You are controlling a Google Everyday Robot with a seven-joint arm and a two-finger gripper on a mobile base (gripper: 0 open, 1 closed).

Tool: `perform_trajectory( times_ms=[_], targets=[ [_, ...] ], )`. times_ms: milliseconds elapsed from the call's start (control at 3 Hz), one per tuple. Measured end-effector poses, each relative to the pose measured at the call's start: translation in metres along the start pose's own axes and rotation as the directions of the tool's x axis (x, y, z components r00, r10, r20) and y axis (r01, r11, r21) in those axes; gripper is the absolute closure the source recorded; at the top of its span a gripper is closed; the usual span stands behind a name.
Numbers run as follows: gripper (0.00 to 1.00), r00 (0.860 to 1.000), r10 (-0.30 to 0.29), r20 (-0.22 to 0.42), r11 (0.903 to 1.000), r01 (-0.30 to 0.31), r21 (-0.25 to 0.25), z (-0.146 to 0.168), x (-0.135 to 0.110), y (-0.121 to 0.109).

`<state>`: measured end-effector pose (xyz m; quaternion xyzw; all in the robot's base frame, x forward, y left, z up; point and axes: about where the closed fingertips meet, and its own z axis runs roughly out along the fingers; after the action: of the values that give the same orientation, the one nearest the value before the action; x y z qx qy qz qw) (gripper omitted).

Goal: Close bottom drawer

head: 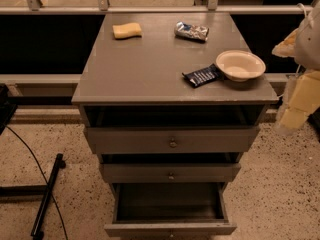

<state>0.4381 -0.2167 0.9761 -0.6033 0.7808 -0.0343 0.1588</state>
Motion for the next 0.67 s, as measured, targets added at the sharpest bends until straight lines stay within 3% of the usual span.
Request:
perform_trajectory(
  times_ms=[333,667],
  targets=[
    [0.00,1.000,0.000,0.000,1.0000,0.000,0.000,0.000,0.000,0.000],
    [0.00,1.000,0.003,0.017,1.0000,-0.003,0.006,0.020,-0.002,0.001]
  ],
)
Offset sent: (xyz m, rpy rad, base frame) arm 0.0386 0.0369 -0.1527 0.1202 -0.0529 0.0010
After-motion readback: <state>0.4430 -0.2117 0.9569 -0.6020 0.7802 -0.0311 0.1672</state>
